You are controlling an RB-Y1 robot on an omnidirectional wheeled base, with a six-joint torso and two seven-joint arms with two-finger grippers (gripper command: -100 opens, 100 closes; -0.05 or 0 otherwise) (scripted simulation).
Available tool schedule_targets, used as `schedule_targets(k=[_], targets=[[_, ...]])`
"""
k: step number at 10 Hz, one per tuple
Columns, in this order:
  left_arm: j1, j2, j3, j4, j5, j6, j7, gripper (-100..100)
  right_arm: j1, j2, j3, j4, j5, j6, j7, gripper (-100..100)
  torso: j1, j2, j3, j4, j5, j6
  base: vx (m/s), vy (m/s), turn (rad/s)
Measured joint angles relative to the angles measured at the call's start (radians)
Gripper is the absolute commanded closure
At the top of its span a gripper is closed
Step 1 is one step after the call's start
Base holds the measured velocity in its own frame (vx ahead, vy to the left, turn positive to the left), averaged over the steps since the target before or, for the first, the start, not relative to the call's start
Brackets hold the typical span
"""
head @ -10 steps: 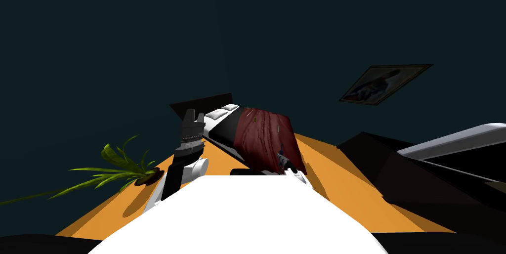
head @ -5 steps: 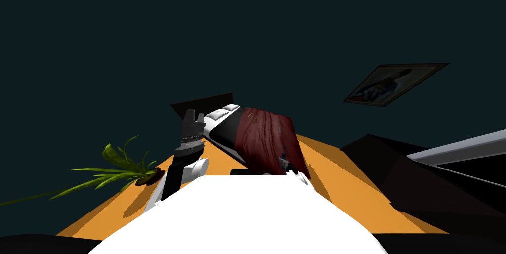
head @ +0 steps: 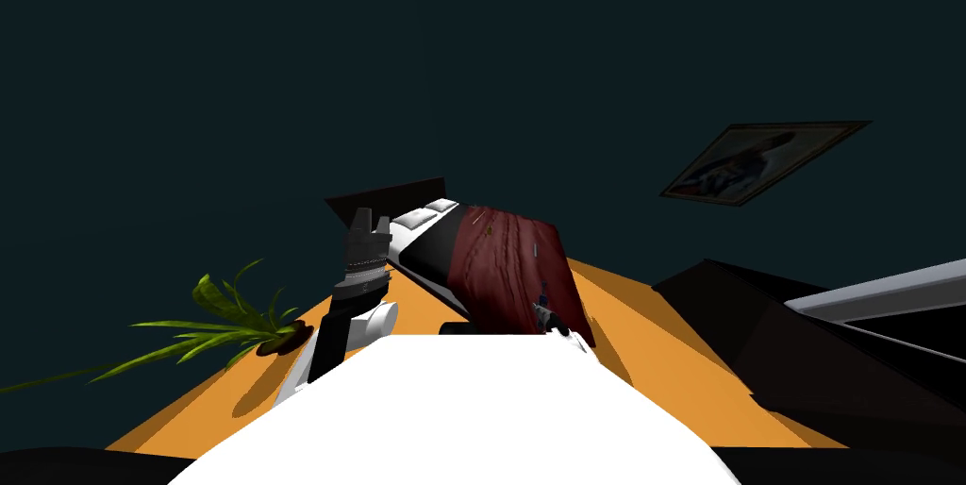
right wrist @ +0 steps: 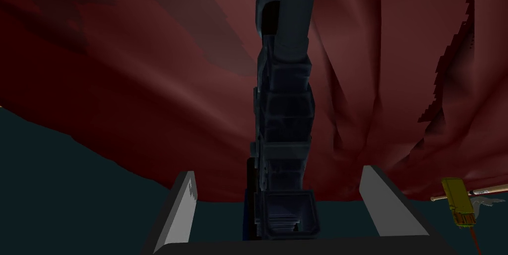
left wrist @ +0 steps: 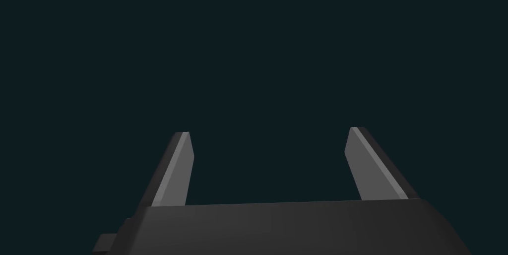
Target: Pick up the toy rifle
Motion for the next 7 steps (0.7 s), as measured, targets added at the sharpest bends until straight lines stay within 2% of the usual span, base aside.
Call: schedule_targets(k=[2, 3, 7], targets=[[0.0, 0.0, 0.0, 0.0, 0.0, 0.0, 0.0, 0, -0.006, 0.001, 0.002, 0.041, 0.019, -0.033, -0.023, -100, -0.008, -0.006, -0.003, 0.0, -0.004, -0.002, 0.026, -0.005, 0.006], [0.0, 0.0, 0.0, 0.0, 0.0, 0.0, 0.0, 0, -0.006, 0.001, 0.002, 0.044, 0.02, -0.036, -0.026, 100, -0.009, -0.006, -0.004, -0.001, -0.004, -0.003, 0.0, 0.0, 0.0], [0.0, 0.0, 0.0, 0.0, 0.0, 0.0, 0.0, 0, -0.006, 0.001, 0.002, 0.043, 0.02, -0.036, -0.026, 100, -0.009, -0.006, -0.004, -0.001, -0.004, -0.003, 0.0, 0.0, 0.0]])
